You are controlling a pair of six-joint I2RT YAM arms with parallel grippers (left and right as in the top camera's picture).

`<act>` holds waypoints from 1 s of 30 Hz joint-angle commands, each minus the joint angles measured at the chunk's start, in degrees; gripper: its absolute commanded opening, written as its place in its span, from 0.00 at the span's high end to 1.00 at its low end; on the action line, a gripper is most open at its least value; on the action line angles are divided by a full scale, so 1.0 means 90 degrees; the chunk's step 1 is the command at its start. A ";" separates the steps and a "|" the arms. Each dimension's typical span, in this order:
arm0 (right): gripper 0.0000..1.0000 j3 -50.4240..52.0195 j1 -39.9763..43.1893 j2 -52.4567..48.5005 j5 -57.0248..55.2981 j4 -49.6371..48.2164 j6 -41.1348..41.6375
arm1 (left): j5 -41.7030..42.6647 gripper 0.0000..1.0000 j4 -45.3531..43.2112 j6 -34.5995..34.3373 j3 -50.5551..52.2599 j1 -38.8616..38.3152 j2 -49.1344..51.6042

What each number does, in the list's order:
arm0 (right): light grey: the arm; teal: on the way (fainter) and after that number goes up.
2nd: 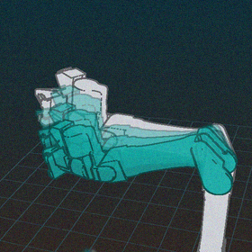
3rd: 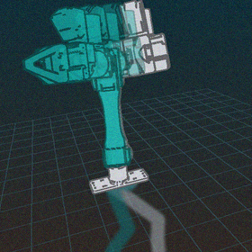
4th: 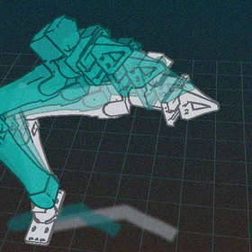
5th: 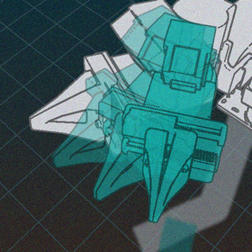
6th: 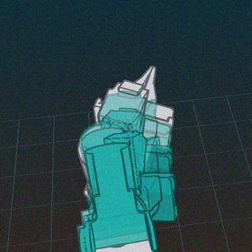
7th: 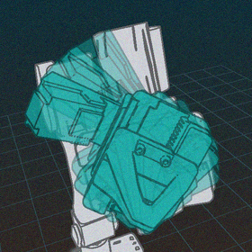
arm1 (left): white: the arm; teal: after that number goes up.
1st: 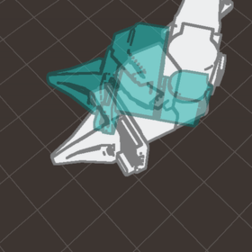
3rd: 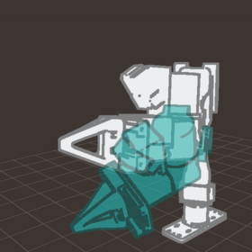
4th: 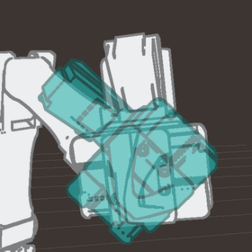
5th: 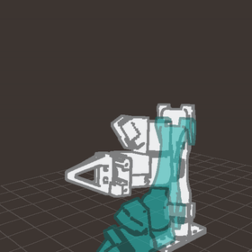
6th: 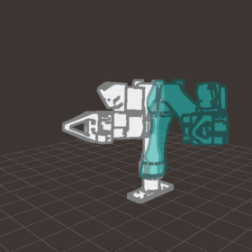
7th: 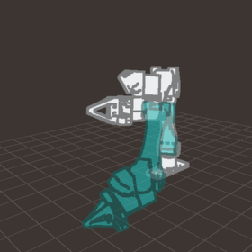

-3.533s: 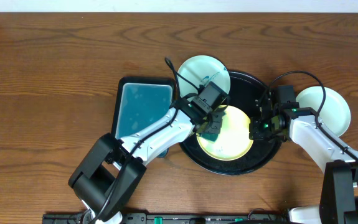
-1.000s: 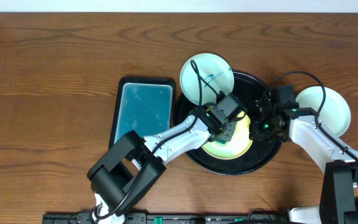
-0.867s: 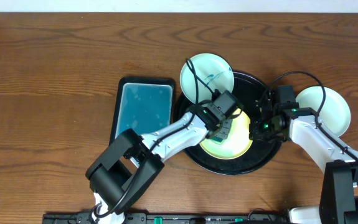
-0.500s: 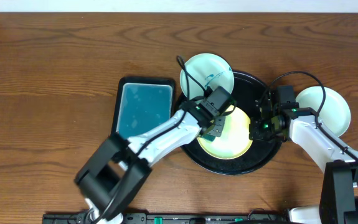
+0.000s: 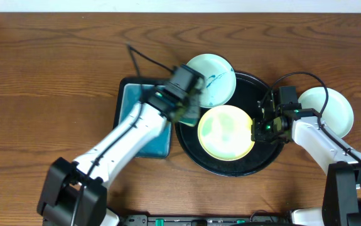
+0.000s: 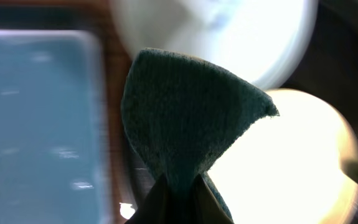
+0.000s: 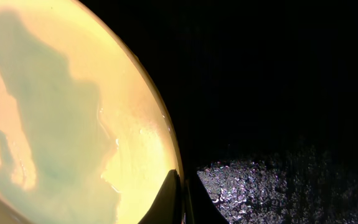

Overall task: Clean dirty plates on tray and stack at the side
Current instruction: 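Return the sponge to the blue basin with the left gripper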

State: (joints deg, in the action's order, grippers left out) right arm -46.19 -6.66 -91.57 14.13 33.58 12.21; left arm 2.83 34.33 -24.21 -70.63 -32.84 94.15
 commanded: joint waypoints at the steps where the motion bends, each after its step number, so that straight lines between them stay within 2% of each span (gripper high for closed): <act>1: 0.99 0.0029 -0.0022 0.0053 -0.0092 0.0024 0.0068 | -0.0044 0.92 0.0262 0.0265 -0.0012 0.0770 -0.0100; 7: 0.99 0.0029 -0.0022 0.0053 -0.0092 -0.0012 0.0068 | -0.0049 0.92 0.0372 0.0765 0.0114 0.1605 0.0032; 12: 0.99 0.0029 -0.0022 0.0053 -0.0092 -0.0007 0.0068 | -0.0051 0.92 0.0374 0.0809 0.0328 0.1970 0.0204; 30: 0.99 0.0029 -0.0022 0.0053 -0.0092 0.0005 0.0068 | -0.0046 0.92 0.0301 0.0804 0.0338 0.2052 0.1741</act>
State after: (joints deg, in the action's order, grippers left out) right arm -46.19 -6.68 -91.57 14.13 33.54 12.23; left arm 2.66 36.86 -17.91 -68.05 -14.50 107.31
